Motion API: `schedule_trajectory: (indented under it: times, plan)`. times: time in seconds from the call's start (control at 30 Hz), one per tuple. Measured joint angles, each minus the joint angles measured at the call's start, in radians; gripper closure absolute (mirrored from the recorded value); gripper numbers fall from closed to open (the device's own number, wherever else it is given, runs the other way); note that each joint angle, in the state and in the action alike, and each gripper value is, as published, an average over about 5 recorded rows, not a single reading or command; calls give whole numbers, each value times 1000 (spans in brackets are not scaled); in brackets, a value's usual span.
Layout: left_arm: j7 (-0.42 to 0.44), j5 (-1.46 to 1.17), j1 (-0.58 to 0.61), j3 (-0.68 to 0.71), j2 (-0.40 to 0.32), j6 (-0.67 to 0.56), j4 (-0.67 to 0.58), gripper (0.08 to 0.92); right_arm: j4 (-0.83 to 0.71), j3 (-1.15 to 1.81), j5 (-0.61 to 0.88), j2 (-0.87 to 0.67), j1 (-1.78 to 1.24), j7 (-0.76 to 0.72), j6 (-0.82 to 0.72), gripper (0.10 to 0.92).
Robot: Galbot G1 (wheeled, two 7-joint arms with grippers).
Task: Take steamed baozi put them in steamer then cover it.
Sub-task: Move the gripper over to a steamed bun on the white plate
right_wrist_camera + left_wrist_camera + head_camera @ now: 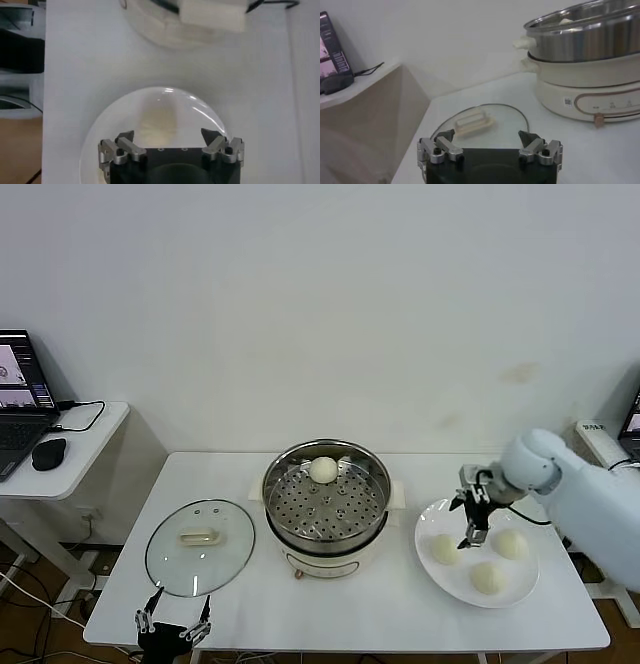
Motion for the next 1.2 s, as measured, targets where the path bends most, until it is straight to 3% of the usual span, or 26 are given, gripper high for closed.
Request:
schedule_trajectory:
  times: [1.2]
  plan:
    - [5, 3, -34, 3, -8, 2, 53, 177, -157, -23, -117, 106, -53, 42, 70, 202]
